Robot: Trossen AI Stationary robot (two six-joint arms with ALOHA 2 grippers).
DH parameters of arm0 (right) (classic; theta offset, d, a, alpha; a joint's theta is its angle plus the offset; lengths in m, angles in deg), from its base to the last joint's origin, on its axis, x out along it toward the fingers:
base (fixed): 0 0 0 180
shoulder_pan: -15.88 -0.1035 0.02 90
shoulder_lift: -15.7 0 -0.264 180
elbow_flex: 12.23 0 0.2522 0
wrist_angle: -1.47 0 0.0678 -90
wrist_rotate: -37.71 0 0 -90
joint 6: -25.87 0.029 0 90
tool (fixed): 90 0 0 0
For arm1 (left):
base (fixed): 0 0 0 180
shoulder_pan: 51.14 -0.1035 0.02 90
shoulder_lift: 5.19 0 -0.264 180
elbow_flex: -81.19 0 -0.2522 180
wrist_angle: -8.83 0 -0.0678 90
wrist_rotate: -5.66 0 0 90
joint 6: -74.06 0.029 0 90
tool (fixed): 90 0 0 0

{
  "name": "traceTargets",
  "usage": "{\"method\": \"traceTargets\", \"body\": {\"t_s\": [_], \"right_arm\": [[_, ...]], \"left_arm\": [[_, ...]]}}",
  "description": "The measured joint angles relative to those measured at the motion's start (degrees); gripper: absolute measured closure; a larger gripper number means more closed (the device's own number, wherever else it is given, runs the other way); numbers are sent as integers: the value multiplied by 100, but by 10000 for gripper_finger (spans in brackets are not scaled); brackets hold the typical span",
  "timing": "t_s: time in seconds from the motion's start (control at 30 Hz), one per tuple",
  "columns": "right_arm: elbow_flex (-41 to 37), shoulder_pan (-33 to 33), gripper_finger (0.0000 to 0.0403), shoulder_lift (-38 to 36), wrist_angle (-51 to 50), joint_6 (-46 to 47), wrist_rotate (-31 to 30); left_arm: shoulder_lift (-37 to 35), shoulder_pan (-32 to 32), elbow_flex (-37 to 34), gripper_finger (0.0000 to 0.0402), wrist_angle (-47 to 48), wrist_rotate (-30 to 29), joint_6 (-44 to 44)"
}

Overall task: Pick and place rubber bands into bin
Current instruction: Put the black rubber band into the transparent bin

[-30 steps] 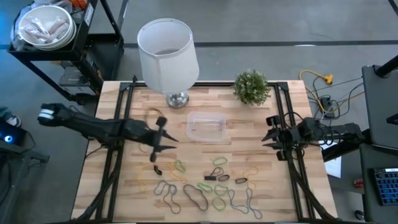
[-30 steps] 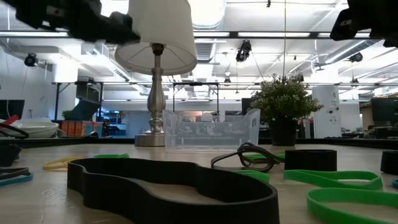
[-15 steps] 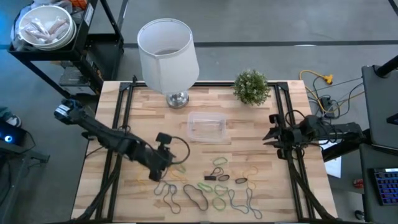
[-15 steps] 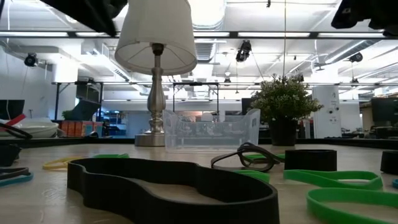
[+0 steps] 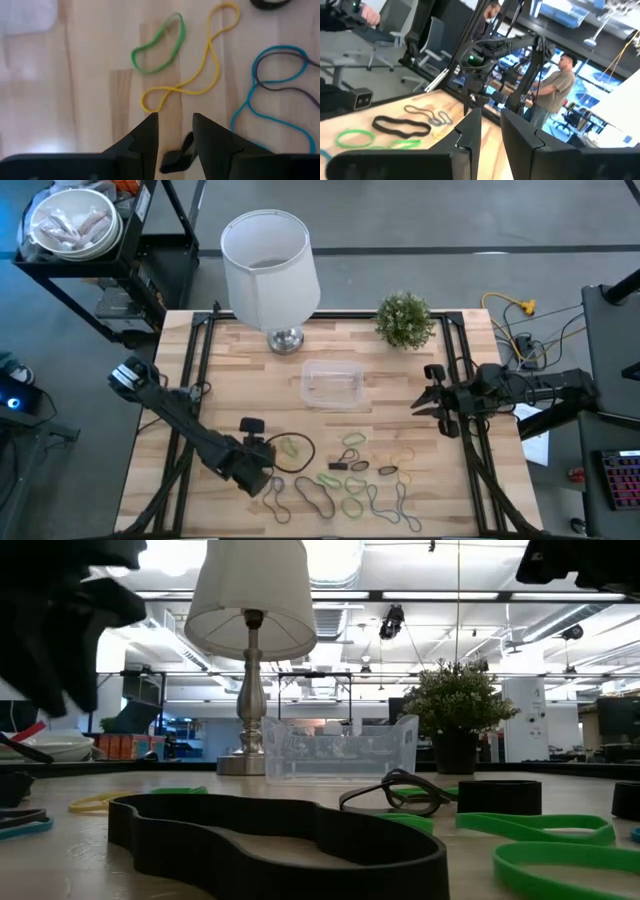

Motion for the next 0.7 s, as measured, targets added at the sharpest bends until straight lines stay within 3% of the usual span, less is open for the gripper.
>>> {"method": "traceTargets", "body": {"t_s": [0.5,0.7], "right_arm": [[262,0,335,870,44,189,7],[262,0,335,928,64,328,15]], "left_arm": [[173,365,-373,297,62,441,-1303],[171,369,-620,297,-8,452,-1327]]}}
